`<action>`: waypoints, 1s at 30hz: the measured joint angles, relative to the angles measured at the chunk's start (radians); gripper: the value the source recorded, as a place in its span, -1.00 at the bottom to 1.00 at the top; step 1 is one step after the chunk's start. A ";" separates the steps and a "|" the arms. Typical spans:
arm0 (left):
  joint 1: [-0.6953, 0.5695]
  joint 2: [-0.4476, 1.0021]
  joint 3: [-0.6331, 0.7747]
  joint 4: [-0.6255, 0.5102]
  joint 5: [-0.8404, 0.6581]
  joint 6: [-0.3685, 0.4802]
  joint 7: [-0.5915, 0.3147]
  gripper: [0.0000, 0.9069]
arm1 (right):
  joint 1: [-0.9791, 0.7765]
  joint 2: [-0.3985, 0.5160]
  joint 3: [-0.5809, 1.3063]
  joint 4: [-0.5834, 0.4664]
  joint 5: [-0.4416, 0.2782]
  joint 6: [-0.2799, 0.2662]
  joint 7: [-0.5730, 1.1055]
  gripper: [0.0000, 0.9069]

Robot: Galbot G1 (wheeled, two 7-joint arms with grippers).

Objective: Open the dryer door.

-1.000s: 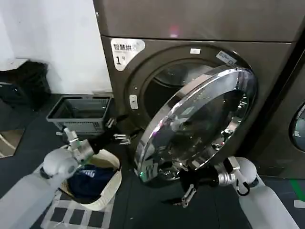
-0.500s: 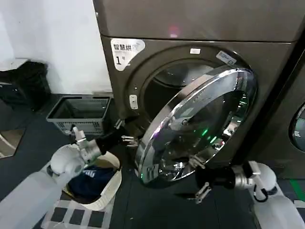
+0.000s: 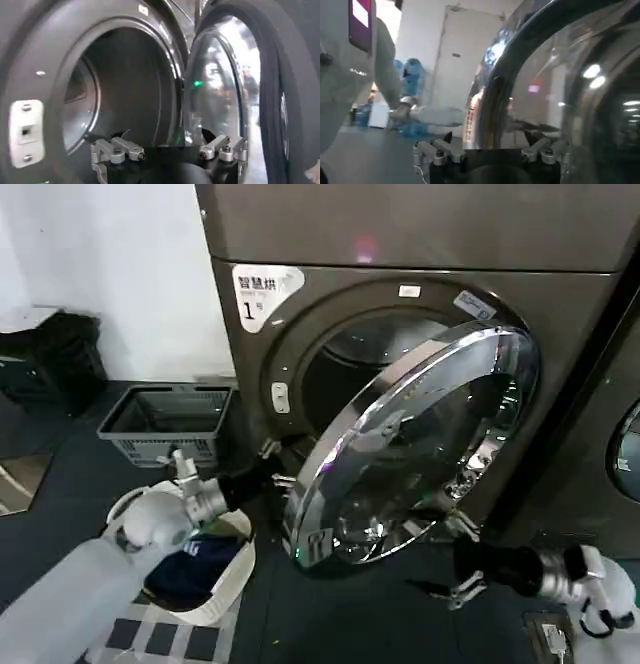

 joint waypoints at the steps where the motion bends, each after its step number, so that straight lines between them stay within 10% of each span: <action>1: -0.003 -0.002 0.006 0.000 0.000 -0.001 0.002 1.00 | -0.007 0.004 0.018 -0.001 0.005 0.000 0.007 1.00; 30: -0.038 -0.013 0.129 -0.080 0.000 -0.007 0.003 1.00 | -0.147 0.108 0.456 0.019 0.047 0.133 0.492 1.00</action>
